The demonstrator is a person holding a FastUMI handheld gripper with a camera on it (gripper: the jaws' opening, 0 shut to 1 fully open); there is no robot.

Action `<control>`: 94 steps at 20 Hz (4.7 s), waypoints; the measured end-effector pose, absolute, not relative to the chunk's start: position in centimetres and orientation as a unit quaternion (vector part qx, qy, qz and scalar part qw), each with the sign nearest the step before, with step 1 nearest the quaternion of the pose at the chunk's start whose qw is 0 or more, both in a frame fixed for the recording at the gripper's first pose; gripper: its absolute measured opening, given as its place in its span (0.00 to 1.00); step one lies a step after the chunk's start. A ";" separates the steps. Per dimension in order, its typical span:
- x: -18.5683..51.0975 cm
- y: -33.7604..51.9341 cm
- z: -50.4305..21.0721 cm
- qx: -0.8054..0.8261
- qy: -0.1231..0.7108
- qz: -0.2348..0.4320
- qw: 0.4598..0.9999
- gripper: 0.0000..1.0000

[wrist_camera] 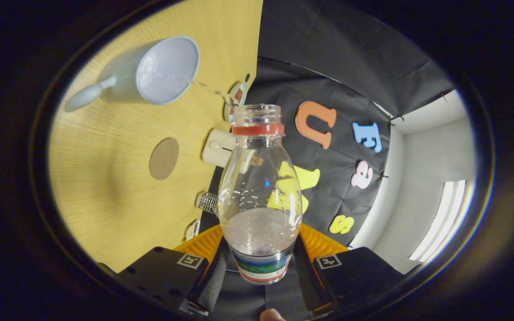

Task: Take the bottle from table, then pour the juice into the cup, finally place the bottle on the coaster

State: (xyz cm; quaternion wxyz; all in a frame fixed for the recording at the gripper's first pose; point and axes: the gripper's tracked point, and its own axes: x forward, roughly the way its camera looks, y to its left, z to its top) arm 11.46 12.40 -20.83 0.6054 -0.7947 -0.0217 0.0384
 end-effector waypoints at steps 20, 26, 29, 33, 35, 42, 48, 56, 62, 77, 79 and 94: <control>11.7 13.3 -20.0 -0.816 -0.024 0.046 0.575 0.76; 11.8 13.4 -19.6 -0.824 -0.026 0.046 0.564 0.76; 11.8 13.6 -19.5 -0.828 -0.030 0.047 0.559 0.76; 12.1 14.2 -19.2 -0.832 -0.041 0.047 0.552 0.76; 12.2 14.3 -19.2 -0.835 -0.042 0.047 0.547 0.76; 12.7 14.8 -19.2 -0.839 -0.050 0.047 0.540 0.76; 12.6 14.9 -19.2 -0.841 -0.053 0.046 0.536 0.76; 12.7 14.8 -19.7 -0.836 -0.050 0.048 0.544 0.76; 12.8 14.2 -20.6 -0.819 -0.036 0.055 0.570 0.76; 10.3 11.1 -23.6 -0.602 0.084 0.105 0.787 0.77; 9.7 10.5 -23.6 -0.552 0.100 0.109 0.820 0.77; 8.8 10.2 -16.0 -0.142 0.120 0.140 0.973 0.77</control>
